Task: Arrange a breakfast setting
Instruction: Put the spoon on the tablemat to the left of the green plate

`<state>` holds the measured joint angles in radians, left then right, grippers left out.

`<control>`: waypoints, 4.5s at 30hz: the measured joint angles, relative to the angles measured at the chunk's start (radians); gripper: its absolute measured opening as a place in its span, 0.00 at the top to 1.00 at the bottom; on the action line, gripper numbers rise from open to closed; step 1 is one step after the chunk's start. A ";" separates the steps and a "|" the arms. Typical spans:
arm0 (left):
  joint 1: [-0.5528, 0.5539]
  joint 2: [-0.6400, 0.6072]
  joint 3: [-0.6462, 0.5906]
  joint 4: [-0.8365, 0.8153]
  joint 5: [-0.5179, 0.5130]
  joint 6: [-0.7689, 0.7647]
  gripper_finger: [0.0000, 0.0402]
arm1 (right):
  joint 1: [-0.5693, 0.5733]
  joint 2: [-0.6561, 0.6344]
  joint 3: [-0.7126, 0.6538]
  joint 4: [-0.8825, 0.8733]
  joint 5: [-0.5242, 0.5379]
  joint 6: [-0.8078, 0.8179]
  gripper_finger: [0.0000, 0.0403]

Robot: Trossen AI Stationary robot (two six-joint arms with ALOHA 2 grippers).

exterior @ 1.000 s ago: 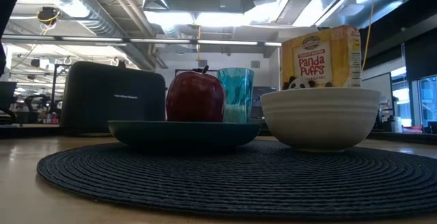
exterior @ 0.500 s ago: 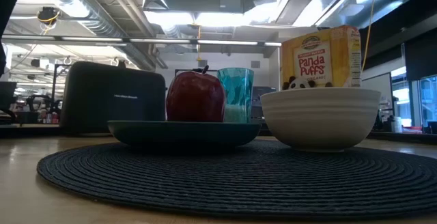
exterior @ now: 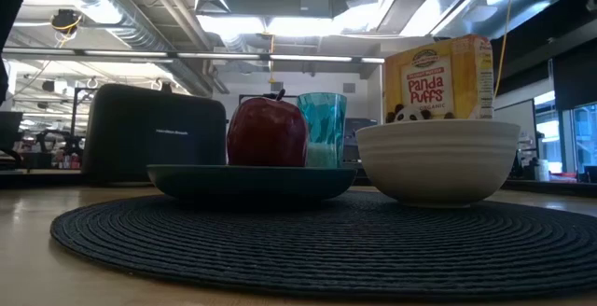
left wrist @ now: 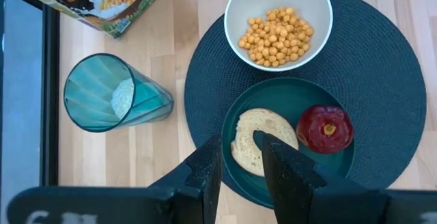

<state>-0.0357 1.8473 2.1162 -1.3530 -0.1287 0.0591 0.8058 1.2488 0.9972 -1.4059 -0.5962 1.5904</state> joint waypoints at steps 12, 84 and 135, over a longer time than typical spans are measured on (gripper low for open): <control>0.001 0.000 0.000 0.000 0.000 0.004 0.75 | -0.001 -0.004 -0.008 0.041 -0.012 -0.008 0.99; 0.081 -0.014 0.000 1.168 0.116 -0.249 0.75 | -0.001 -0.007 0.490 0.325 2.020 -0.361 0.99; 0.153 0.056 0.000 1.415 0.441 -0.320 1.00 | -0.125 -0.086 0.490 0.912 1.844 -1.254 0.99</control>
<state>0.1169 1.9034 2.1159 0.0620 0.3123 -0.2606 0.6810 1.1625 1.4872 -0.4944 1.2481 0.3359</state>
